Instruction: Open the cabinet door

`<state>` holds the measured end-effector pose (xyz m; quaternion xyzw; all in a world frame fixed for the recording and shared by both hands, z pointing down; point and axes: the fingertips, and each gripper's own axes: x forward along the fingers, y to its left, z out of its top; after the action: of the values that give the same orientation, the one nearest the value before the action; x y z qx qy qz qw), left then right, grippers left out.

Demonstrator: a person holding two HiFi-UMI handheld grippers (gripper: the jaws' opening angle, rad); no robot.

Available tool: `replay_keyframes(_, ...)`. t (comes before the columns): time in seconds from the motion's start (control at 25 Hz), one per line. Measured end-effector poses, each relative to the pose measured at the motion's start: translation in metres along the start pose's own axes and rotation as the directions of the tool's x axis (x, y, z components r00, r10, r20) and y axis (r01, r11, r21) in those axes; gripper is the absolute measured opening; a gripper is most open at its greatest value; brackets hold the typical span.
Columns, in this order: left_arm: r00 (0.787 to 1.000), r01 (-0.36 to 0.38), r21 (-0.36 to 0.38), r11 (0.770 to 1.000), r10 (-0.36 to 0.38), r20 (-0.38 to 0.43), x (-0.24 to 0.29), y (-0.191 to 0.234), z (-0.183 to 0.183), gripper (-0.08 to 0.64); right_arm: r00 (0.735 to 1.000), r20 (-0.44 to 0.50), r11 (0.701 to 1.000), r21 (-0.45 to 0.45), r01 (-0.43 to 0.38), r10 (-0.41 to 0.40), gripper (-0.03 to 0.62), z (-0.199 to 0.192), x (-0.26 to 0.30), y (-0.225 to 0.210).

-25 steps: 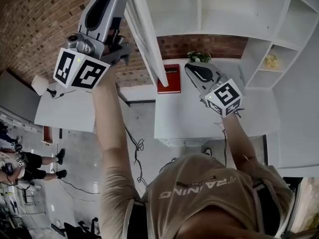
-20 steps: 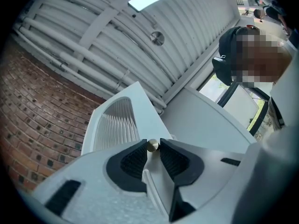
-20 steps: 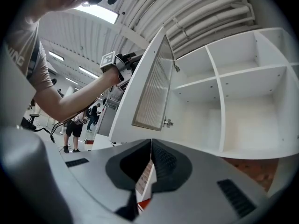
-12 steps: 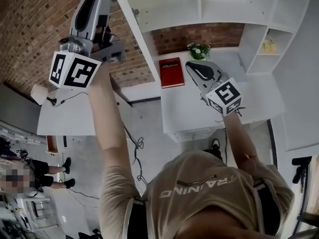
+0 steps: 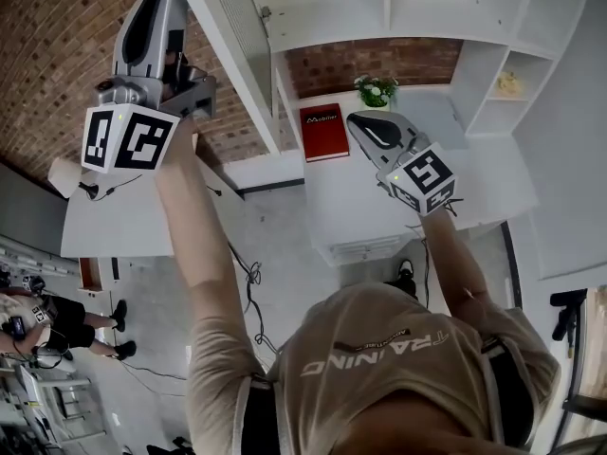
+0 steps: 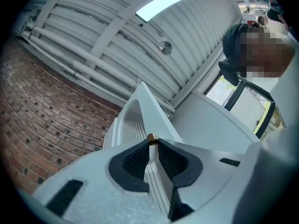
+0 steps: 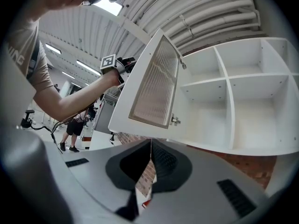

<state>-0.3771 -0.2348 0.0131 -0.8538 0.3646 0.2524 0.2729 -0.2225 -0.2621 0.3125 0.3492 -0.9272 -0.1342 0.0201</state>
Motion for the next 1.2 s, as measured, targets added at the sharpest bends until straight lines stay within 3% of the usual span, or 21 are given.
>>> replay_keyframes(0.16,1.0,-0.016,-0.013,1.0,0.016,-0.01,-0.009,0.008,-0.008,0.011,1.0,-0.004,1.0,0.001,-0.016,0.016,0.012,-0.002,0.01,0.002)
replay_keyframes(0.32,1.0,-0.002,-0.028,1.0,0.003,0.009,-0.021,0.008,-0.006,0.011,0.999,-0.004,0.999,-0.006,-0.04,0.04,0.012,0.001,0.022,0.016)
replay_keyframes(0.6,0.999,-0.014,-0.016,1.0,0.014,-0.03,-0.043,0.006,-0.021,0.011,0.995,-0.055,0.994,-0.076,-0.083,0.079,0.012,-0.005,0.035,0.037)
replay_keyframes(0.8,0.996,-0.05,0.053,0.997,0.054,-0.077,-0.065,-0.008,-0.053,0.011,0.993,-0.08,0.995,-0.046,-0.087,0.083,0.012,-0.021,0.037,0.042)
replay_keyframes(1.0,0.972,-0.141,0.062,0.988,0.15,-0.179,-0.094,-0.004,-0.107,0.011,0.991,-0.098,0.996,0.0,-0.094,0.093,0.012,-0.041,0.033,0.041)
replay_keyframes(1.2,0.928,-0.26,0.072,0.963,0.27,-0.258,-0.12,-0.015,-0.125,0.011,0.994,-0.079,0.997,0.023,-0.072,0.074,0.012,-0.043,0.018,0.024)
